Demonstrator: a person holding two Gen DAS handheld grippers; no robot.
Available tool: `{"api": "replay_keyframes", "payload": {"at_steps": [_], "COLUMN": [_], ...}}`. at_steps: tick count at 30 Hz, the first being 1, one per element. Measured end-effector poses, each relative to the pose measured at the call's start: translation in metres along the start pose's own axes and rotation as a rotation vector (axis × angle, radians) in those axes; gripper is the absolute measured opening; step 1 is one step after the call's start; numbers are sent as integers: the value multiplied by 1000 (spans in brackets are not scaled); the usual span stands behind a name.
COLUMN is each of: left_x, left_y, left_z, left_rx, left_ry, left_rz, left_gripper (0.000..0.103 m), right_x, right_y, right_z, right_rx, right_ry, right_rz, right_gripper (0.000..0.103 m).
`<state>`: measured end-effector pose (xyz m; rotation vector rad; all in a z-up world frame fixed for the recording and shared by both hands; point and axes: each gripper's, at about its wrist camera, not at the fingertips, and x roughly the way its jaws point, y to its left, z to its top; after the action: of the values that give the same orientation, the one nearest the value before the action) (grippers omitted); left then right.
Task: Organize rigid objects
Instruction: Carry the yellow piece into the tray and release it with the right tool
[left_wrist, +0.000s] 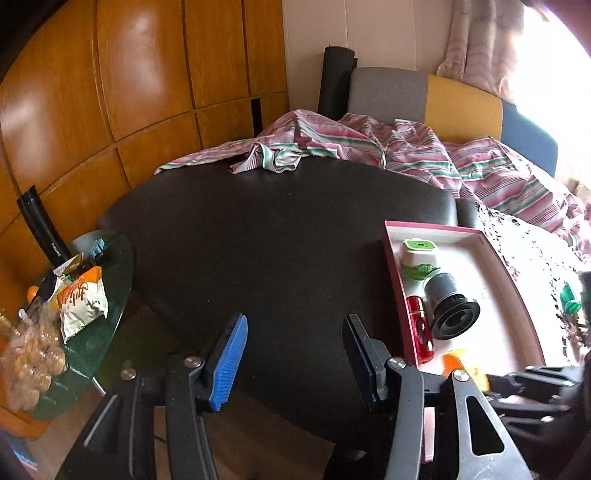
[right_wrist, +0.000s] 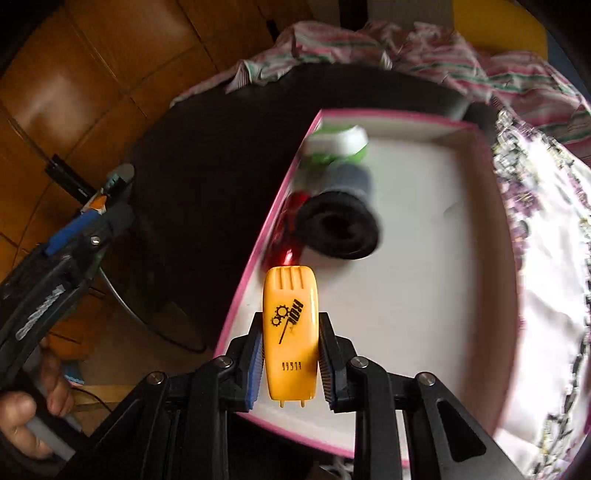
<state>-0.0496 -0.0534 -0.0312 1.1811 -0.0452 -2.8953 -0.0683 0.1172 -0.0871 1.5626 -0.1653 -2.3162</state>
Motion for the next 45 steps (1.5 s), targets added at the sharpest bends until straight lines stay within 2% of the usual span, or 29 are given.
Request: {"api": "replay_keyframes", "payload": {"at_steps": [5,13,17,23,28,36,40,45], "left_x": [6,1,-6,-15,-22,-27,-26,-26], "left_y": [2,-2,-4,-11,-18,-26,-31,-42], "left_z": [-3,-4,-2,1,2,2,2,1], "left_rx": [-6,3,9,30,45,59,68,91], "left_ry": [18,5,-10,-28,-39,-46,-38,-35], "left_rz": [0,-10,-16,-26,-42,-63,-68,-84], "left_gripper": [55,55,55,55,55,58,58,58], "right_x": [16,12,7,-5,-17,-48,-65,-83], "right_y": [5,1,1,7,10,6,-8,-40], "right_z": [-3,-8,-10,-16,-21,-23,-20,-27], "right_rx": [31,66,67,32,0,-13,-2,32], "right_ry": [36,18,-1,-42,-85,-202,-239,-257], "right_rz": [26,68,71,31,-37,-256,-361,-438], "right_gripper": [26,29,33,33,33,33,33,33]}}
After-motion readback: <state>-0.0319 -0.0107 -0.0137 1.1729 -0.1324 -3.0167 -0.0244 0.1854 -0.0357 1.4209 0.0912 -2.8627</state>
